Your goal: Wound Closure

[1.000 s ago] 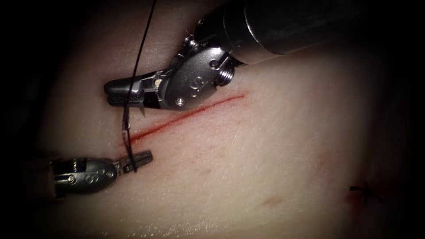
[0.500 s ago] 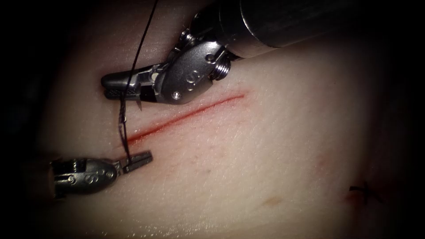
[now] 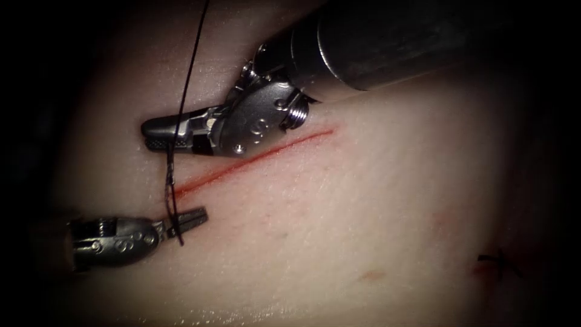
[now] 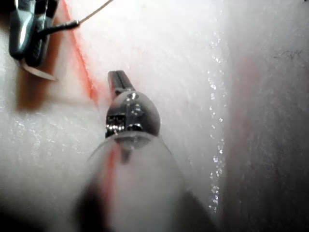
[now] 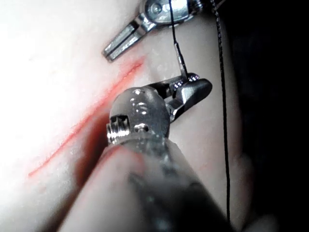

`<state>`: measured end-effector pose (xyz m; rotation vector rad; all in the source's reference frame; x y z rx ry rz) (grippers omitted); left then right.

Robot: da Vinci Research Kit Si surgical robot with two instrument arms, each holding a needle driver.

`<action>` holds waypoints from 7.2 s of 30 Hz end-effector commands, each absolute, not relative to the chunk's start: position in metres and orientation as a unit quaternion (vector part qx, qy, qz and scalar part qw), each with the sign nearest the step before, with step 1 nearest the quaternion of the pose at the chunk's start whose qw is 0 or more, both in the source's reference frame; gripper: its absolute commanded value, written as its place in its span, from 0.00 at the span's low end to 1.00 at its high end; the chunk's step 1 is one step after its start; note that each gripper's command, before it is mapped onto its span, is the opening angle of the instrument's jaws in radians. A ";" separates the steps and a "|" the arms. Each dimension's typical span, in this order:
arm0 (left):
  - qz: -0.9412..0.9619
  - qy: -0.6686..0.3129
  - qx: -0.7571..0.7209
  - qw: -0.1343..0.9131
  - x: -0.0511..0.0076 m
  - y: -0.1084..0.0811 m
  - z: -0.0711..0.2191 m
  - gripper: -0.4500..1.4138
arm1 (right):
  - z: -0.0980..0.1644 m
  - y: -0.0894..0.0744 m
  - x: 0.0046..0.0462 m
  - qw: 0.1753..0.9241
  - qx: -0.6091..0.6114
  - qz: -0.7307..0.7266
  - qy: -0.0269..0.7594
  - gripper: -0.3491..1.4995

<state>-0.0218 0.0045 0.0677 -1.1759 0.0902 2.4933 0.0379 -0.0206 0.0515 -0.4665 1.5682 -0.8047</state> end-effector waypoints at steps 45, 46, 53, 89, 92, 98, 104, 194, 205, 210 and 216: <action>0.887 0.026 -0.421 0.190 -0.0212 0.003 0.068 0.00 | 0.061 -0.028 0.0333 0.662 -0.180 -0.342 0.642 0.00; 0.887 0.026 -0.421 0.190 -0.0212 0.003 0.068 0.00 | 0.061 -0.028 0.0333 0.664 -0.179 -0.340 0.641 0.00; 0.887 0.026 -0.421 0.190 -0.0212 0.003 0.068 0.00 | 0.061 -0.029 0.0322 0.674 -0.173 -0.333 0.636 0.00; 0.887 0.027 -0.421 0.190 -0.0212 0.003 0.068 0.00 | 0.064 -0.030 0.0318 0.760 -0.025 -0.173 0.626 0.00; 0.887 0.026 -0.421 0.190 -0.0212 0.003 0.068 0.00 | 0.063 -0.029 0.0320 0.758 -0.036 -0.173 0.627 0.00; 0.882 0.030 -0.423 0.206 -0.0204 0.006 0.067 0.00 | 0.061 -0.026 0.0325 0.729 -0.103 -0.176 0.654 0.00; 0.879 0.046 -0.422 0.219 -0.0194 0.008 0.066 0.00 | 0.056 -0.023 0.0336 0.707 -0.121 -0.163 0.677 0.00; 0.889 0.048 -0.375 0.257 -0.0129 0.009 0.075 0.00 | 0.063 -0.026 0.0331 0.708 -0.111 -0.151 0.681 0.00; 0.888 0.051 -0.403 0.217 -0.0190 0.004 0.063 0.00 | 0.063 -0.023 0.0351 0.723 -0.059 -0.081 0.684 0.00; 0.885 0.053 -0.414 0.209 -0.0225 0.003 0.062 0.00 | 0.064 -0.022 0.0352 0.731 -0.015 -0.030 0.681 0.00; 0.885 0.052 -0.420 0.192 -0.0237 0.004 0.065 0.00 | 0.063 -0.021 0.0350 0.733 0.021 0.011 0.679 0.00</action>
